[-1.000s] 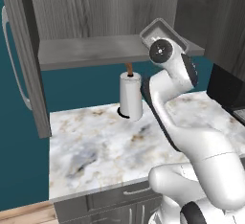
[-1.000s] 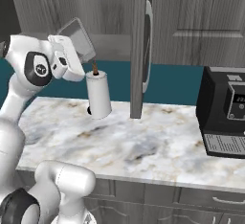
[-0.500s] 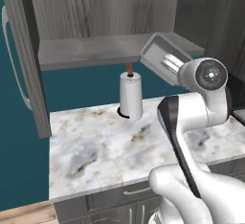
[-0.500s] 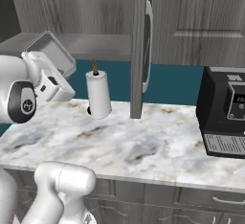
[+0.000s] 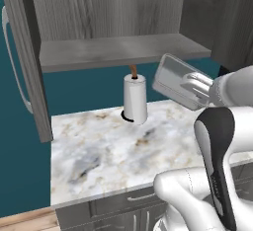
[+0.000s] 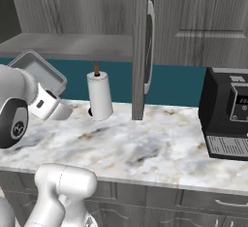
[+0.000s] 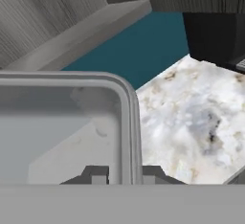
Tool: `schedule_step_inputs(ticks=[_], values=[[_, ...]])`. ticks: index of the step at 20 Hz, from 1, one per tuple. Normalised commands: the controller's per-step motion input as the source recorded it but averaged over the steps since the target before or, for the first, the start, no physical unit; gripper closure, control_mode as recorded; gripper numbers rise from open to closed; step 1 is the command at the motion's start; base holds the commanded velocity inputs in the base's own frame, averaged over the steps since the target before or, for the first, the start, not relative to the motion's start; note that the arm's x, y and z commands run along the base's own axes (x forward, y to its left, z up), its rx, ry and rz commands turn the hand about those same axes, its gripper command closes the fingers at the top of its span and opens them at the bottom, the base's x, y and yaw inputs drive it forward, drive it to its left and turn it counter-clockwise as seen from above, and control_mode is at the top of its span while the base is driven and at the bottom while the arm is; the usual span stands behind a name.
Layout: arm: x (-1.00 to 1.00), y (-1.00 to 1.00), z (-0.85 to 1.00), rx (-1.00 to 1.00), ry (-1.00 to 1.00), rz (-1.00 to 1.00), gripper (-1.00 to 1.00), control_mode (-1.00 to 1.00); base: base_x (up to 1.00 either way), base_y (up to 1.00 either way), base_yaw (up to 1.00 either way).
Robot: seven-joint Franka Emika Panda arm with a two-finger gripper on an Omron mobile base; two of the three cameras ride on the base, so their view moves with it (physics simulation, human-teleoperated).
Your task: Retrieve the tupperware and aluminum foil from the cabinet and place them on the dining counter near the plate with lemon and shrimp to prepare for storing leftovers.
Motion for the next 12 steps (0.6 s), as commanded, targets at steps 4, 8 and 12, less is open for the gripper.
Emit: schedule_step_inputs(ticks=[4, 8, 12], values=[[0.0, -0.11, 0.13, 0.0, 0.04, 0.0, 1.0, -1.0, 0.0, 0.0, 0.0], [0.0, -0.08, 0.03, 0.0, 0.0, 0.0, 1.0, -1.0, 0.0, 0.0, 0.0], [0.0, 0.0, 0.0, 0.0, 0.0, 0.0, 1.0, 1.0, -0.02, 0.0, 0.0]])
